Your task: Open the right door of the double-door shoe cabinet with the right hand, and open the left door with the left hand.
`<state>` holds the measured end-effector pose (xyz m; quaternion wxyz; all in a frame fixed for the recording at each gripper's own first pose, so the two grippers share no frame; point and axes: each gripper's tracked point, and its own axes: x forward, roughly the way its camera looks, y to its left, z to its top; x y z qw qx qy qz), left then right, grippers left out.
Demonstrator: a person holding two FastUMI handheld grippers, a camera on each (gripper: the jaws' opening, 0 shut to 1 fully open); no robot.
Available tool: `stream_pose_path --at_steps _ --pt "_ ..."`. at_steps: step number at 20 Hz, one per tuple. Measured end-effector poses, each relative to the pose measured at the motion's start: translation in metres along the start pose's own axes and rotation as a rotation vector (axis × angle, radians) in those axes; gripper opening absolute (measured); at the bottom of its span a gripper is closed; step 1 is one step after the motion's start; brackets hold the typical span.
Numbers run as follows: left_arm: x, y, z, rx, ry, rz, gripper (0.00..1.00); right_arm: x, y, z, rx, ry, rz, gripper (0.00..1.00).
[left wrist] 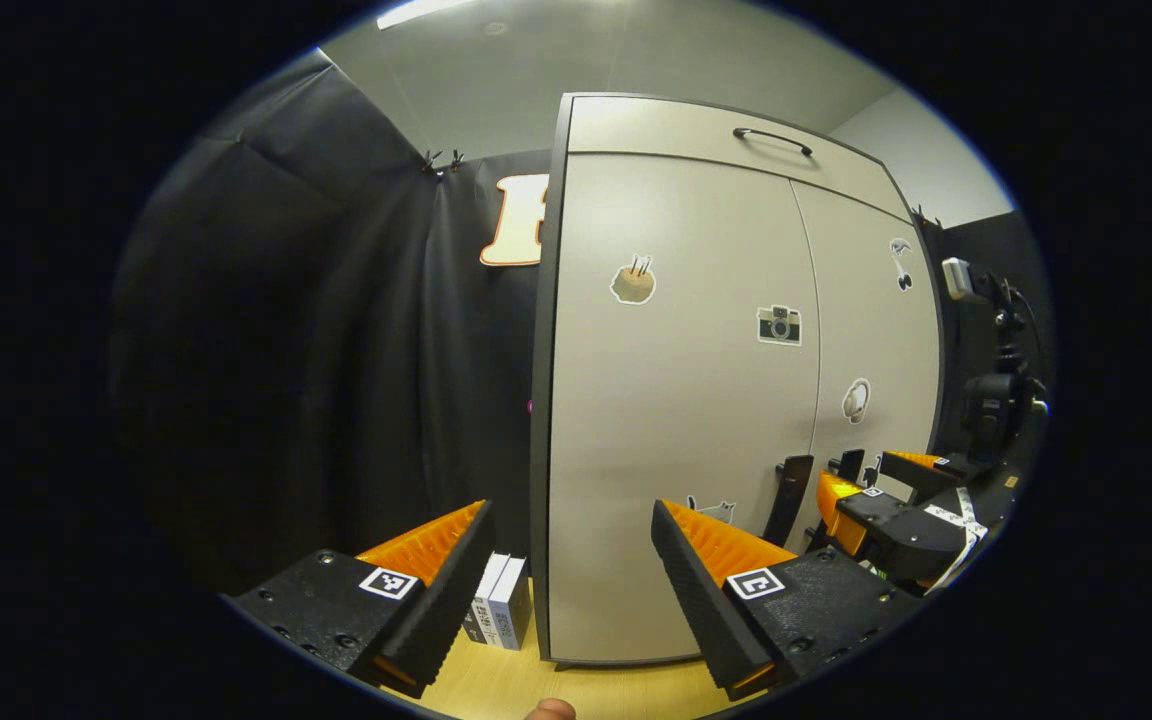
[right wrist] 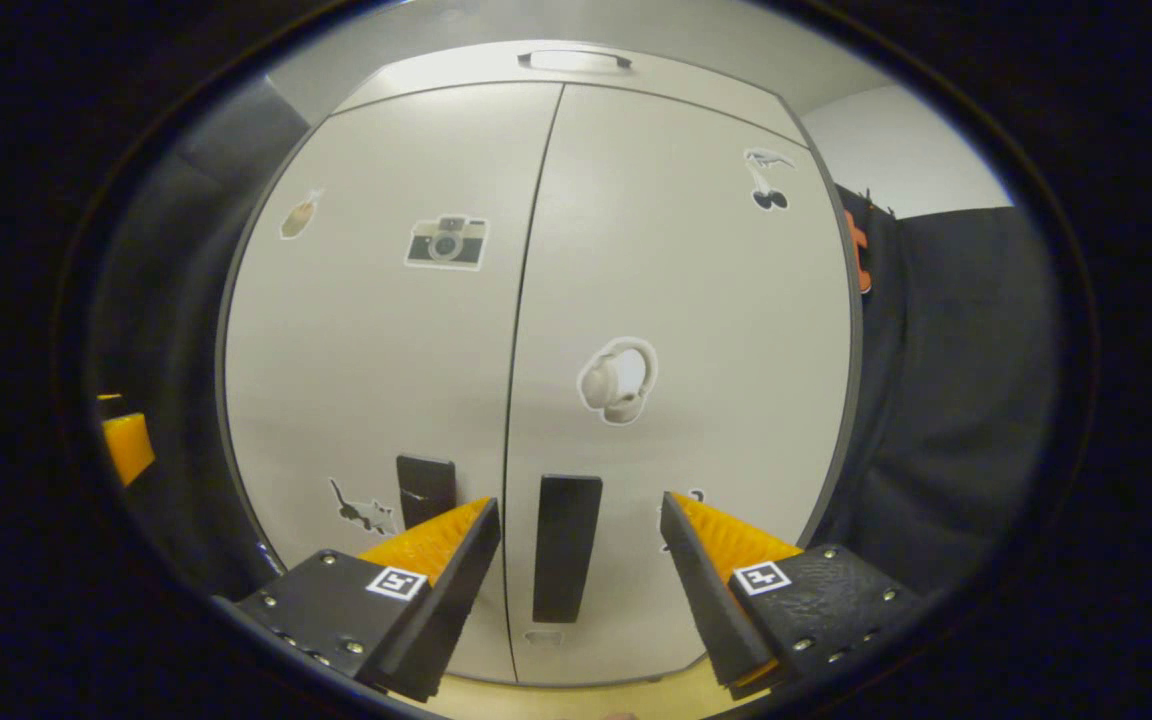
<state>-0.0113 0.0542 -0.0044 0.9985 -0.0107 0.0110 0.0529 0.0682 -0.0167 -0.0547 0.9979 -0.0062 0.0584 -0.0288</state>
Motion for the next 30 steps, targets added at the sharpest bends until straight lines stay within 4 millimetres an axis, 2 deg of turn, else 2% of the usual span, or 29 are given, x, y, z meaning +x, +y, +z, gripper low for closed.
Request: stream_pose_path --at_steps 4,6,9,11,12,13,15,16,19,20,22,23,28,29,30 --pt "0.0 0.007 -0.002 -0.004 0.008 0.015 0.96 0.013 -0.003 -0.007 -0.005 0.016 -0.006 0.96" --pt "0.0 0.01 -0.003 -0.002 0.011 0.023 0.96 0.018 -0.003 -0.009 -0.013 0.016 -0.01 0.89" --pt "0.0 0.014 -0.003 -0.006 0.015 0.03 0.96 0.024 -0.003 -0.015 -0.024 0.03 -0.006 0.89" --pt "-0.001 0.016 -0.005 -0.009 0.019 0.035 0.96 0.025 -0.001 -0.015 -0.023 0.022 0.006 0.82" --pt "-0.001 0.016 -0.005 -0.01 0.022 0.036 0.96 0.028 0.0 -0.017 -0.026 0.022 0.016 0.81" --pt "-0.001 0.017 -0.006 -0.012 0.024 0.037 0.96 0.026 0.006 -0.016 -0.015 0.024 0.045 0.76" --pt "-0.002 0.016 -0.007 -0.013 0.026 0.037 0.96 0.026 0.01 -0.018 0.003 0.034 0.063 0.54" --pt "-0.003 0.015 -0.008 -0.013 0.028 0.037 0.96 0.026 0.009 -0.017 -0.004 0.029 0.063 0.46" --pt "-0.005 0.014 -0.009 -0.017 0.031 0.039 0.96 0.029 0.013 -0.019 0.015 0.037 0.079 0.47" --pt "-0.007 0.014 -0.009 -0.019 0.031 0.04 0.96 0.026 0.015 -0.019 0.026 0.039 0.073 0.37" --pt "-0.011 0.013 -0.009 -0.023 0.03 0.043 0.97 0.028 0.015 -0.02 0.056 0.039 0.076 0.37" --pt "-0.013 0.014 -0.009 -0.025 0.029 0.046 0.96 0.028 0.015 -0.021 0.068 0.043 0.084 0.29" --pt "-0.024 0.013 -0.008 -0.025 0.027 0.056 0.97 0.026 0.016 -0.021 0.063 0.045 0.114 0.29" --pt "-0.027 0.012 -0.008 -0.025 0.027 0.056 0.94 0.025 0.016 -0.022 0.067 0.05 0.127 0.29" --pt "-0.03 0.011 -0.008 -0.025 0.028 0.055 0.97 0.025 0.016 -0.022 0.073 0.056 0.138 0.29"
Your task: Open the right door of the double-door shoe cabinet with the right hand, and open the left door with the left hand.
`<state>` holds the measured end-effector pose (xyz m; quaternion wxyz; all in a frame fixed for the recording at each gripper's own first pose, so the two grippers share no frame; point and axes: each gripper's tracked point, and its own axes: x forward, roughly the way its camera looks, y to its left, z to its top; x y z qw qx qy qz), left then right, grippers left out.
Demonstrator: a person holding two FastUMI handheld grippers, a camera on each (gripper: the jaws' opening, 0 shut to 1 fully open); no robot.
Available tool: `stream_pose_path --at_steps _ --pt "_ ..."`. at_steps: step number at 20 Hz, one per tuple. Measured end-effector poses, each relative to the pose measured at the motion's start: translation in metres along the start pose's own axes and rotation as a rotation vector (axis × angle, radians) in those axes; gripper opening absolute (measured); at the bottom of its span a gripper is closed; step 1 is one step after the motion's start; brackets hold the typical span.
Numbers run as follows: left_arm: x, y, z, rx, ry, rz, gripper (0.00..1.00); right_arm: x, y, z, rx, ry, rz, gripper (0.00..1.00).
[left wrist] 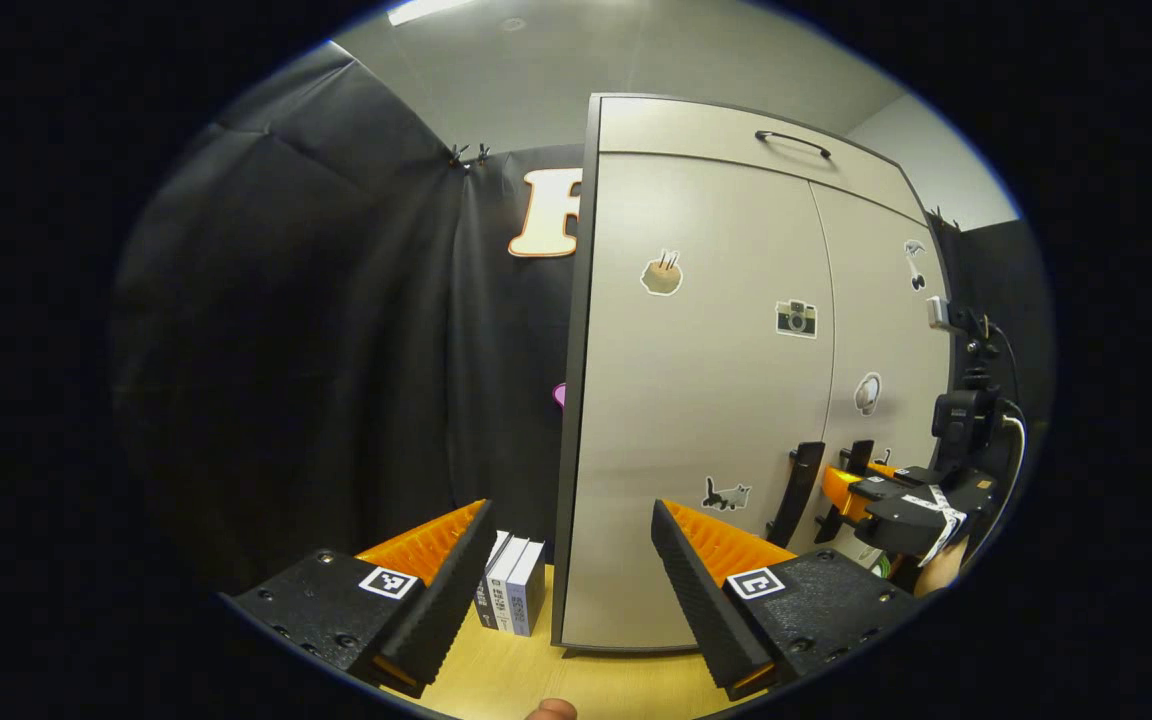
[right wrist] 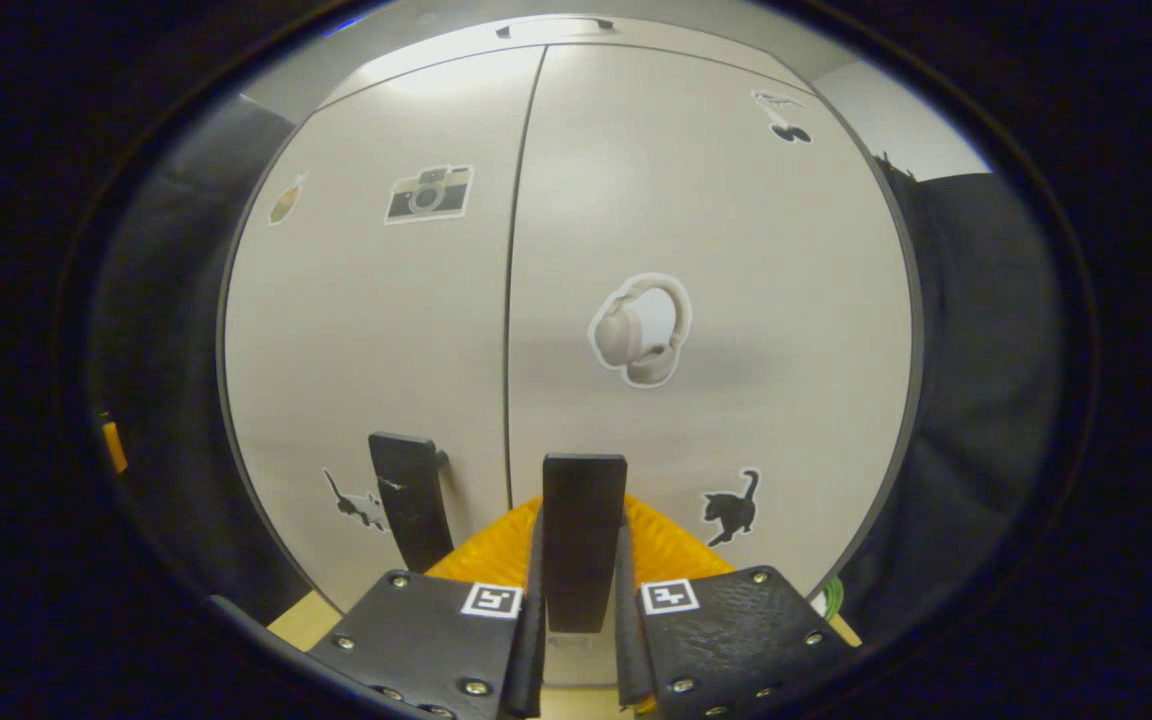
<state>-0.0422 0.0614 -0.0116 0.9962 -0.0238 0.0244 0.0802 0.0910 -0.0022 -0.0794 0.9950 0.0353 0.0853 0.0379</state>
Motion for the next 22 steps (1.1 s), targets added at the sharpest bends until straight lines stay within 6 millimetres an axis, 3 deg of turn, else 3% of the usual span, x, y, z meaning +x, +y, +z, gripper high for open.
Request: stream_pose_path --at_steps 2,3,11,22 --pt "-0.004 -0.004 -0.001 -0.001 0.002 -0.007 0.96 0.005 -0.003 0.002 0.029 -0.009 0.011 0.29" --pt "-0.007 -0.006 -0.001 -0.001 0.002 -0.011 0.96 0.001 0.0 0.0 0.035 -0.017 0.015 0.16" --pt "-0.03 -0.012 0.003 0.013 -0.008 -0.019 0.96 -0.01 -0.002 -0.001 0.012 -0.004 0.037 0.16" --pt "-0.053 -0.029 0.001 0.015 0.004 -0.07 0.96 -0.055 -0.015 -0.006 0.015 0.006 0.081 0.16"
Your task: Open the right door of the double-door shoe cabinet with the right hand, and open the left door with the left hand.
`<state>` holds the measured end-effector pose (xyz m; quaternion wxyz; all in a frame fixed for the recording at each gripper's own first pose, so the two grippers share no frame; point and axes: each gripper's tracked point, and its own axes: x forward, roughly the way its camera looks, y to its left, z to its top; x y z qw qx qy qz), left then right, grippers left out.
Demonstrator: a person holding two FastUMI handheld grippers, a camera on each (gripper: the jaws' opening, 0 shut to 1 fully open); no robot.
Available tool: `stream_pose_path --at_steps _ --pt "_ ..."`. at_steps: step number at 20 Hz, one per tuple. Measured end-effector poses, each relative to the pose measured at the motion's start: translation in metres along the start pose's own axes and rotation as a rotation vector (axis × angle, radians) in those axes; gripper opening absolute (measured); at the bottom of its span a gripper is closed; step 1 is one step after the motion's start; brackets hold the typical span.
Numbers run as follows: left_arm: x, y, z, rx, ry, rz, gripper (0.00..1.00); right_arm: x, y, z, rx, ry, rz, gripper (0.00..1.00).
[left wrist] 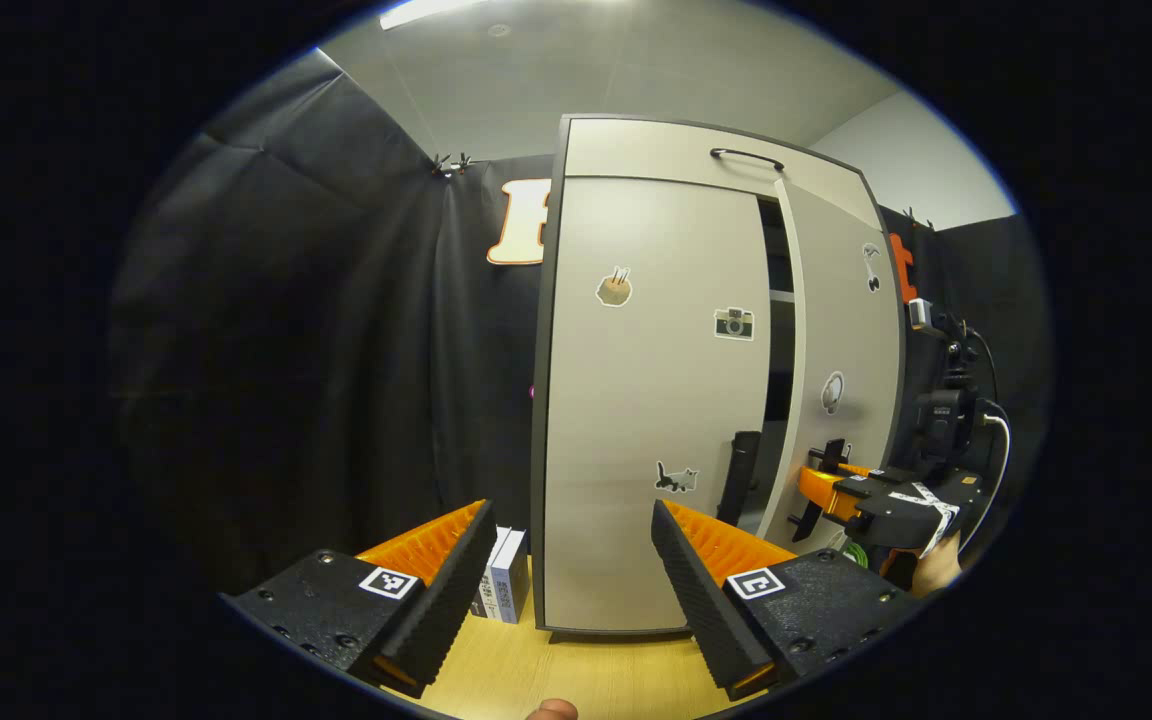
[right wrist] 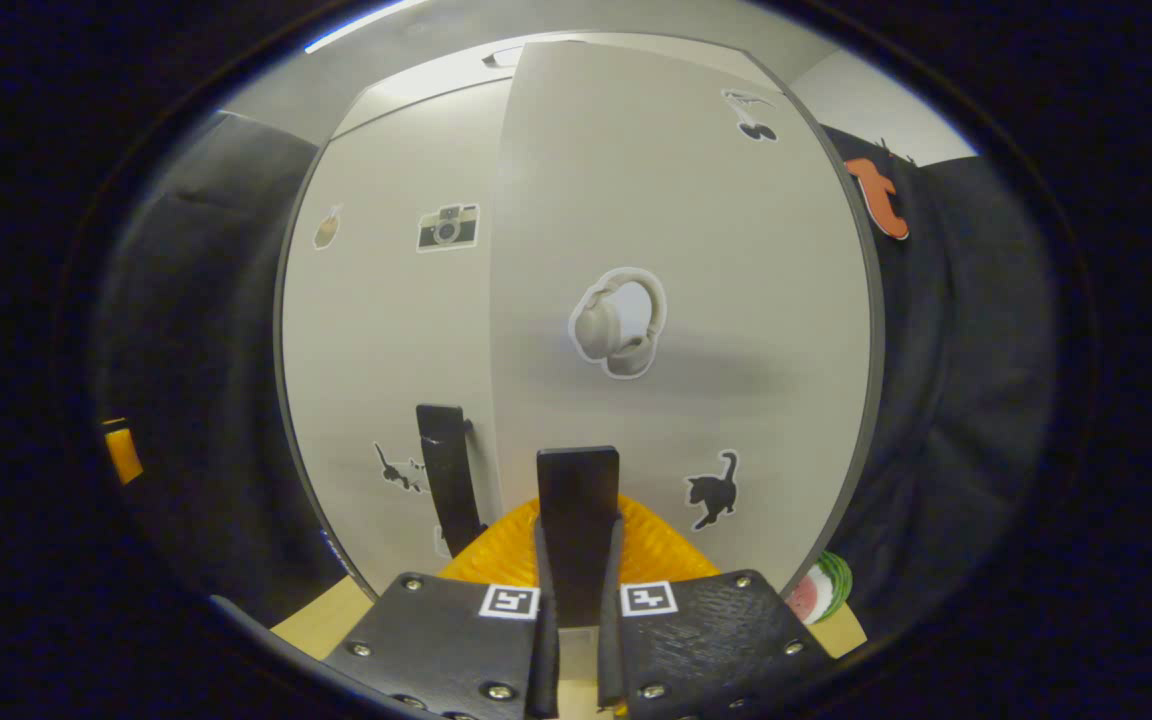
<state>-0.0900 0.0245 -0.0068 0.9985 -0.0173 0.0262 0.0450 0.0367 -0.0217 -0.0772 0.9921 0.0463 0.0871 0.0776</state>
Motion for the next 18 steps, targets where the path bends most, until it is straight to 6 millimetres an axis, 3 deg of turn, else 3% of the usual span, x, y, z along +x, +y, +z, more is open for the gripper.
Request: stream_pose_path --at_steps 8,18 --pt "0.002 -0.021 -0.005 0.009 0.014 -0.057 0.96 -0.016 -0.005 -0.002 -0.001 0.002 0.025 0.16" --pt "0.019 -0.047 -0.017 0.013 0.046 -0.121 0.97 -0.04 -0.019 -0.004 0.007 0.005 0.084 0.16"
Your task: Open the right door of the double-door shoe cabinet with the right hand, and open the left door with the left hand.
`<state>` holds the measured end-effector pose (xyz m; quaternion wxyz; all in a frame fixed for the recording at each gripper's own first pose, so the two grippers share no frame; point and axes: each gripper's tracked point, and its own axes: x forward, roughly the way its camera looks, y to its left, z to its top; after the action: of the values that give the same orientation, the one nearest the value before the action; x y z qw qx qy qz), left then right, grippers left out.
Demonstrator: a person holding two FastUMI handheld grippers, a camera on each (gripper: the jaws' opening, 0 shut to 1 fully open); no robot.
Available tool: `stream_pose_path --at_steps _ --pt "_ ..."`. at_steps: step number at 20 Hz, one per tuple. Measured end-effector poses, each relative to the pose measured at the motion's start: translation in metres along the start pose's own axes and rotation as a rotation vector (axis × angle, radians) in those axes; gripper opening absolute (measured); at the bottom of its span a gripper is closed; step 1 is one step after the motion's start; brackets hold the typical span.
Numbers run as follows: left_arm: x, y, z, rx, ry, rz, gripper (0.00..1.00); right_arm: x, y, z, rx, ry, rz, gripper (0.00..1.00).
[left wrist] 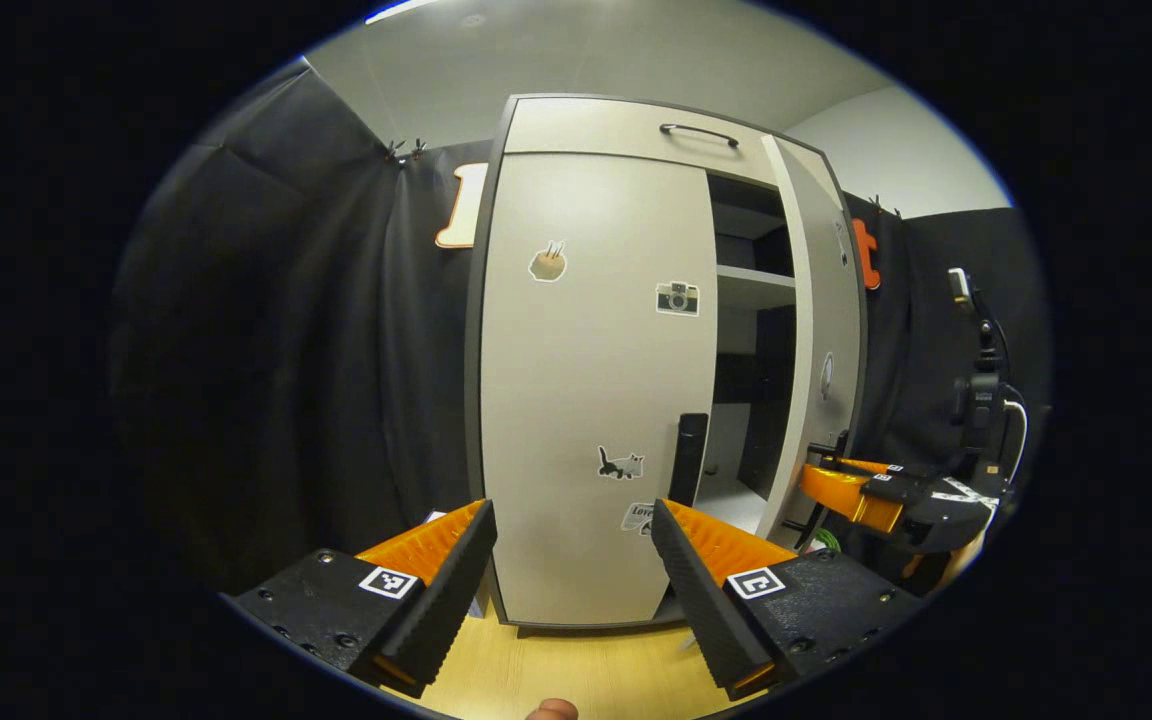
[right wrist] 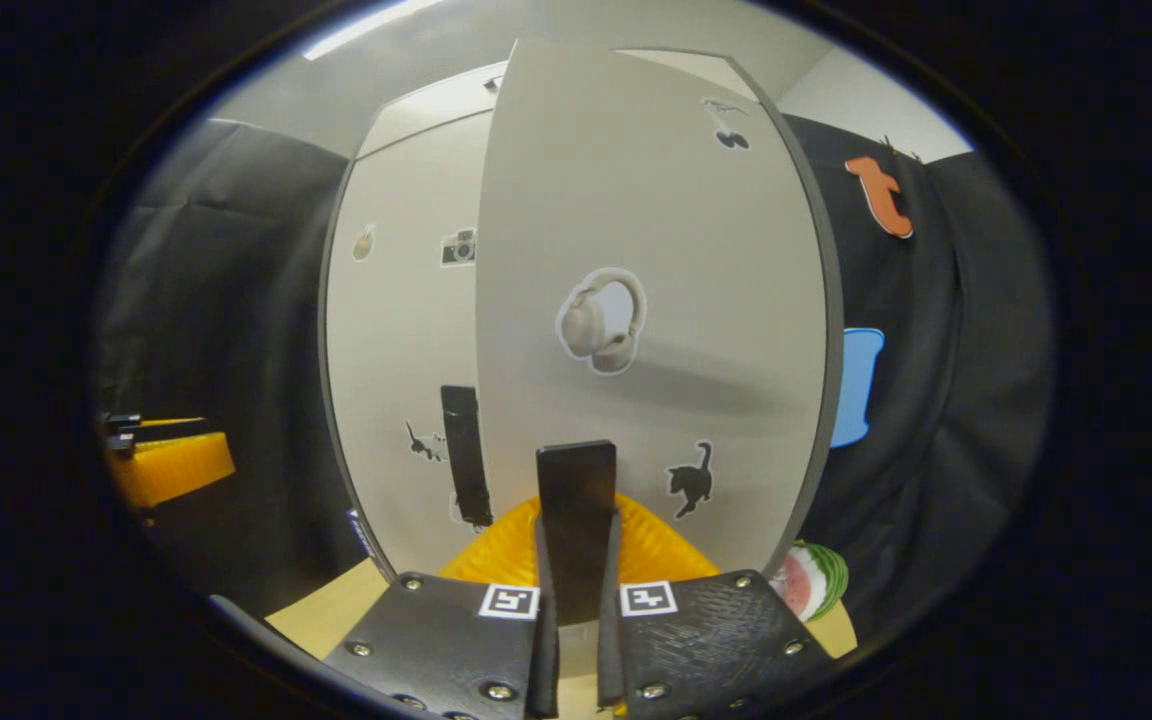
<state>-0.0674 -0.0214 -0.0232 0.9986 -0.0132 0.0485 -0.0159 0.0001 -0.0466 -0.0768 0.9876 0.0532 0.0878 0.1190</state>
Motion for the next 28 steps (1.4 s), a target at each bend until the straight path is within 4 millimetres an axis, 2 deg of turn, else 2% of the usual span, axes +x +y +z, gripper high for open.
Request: stream_pose_path --at_steps 3,6,7,8,12,28 --pt "0.006 -0.006 -0.003 0.004 0.009 -0.016 0.96 -0.016 -0.01 0.001 0.001 0.002 0.006 0.16" --pt "0.011 -0.012 -0.007 0.001 0.02 -0.034 0.96 -0.024 -0.015 0.001 0.002 0.002 0.007 0.16" --pt "0.013 -0.015 -0.007 0.002 0.023 -0.041 0.99 -0.027 -0.016 0.0 0.0 0.002 0.006 0.15" --pt "0.014 -0.017 -0.008 0.003 0.024 -0.047 0.96 -0.03 -0.018 0.001 -0.002 0.003 0.004 0.15" --pt "0.019 -0.026 -0.01 0.006 0.029 -0.071 0.97 -0.042 -0.027 0.0 0.009 0.002 0.004 0.15" --pt "0.031 -0.045 -0.019 0.007 0.052 -0.127 0.97 -0.069 -0.055 -0.002 0.009 0.003 -0.06 0.15"
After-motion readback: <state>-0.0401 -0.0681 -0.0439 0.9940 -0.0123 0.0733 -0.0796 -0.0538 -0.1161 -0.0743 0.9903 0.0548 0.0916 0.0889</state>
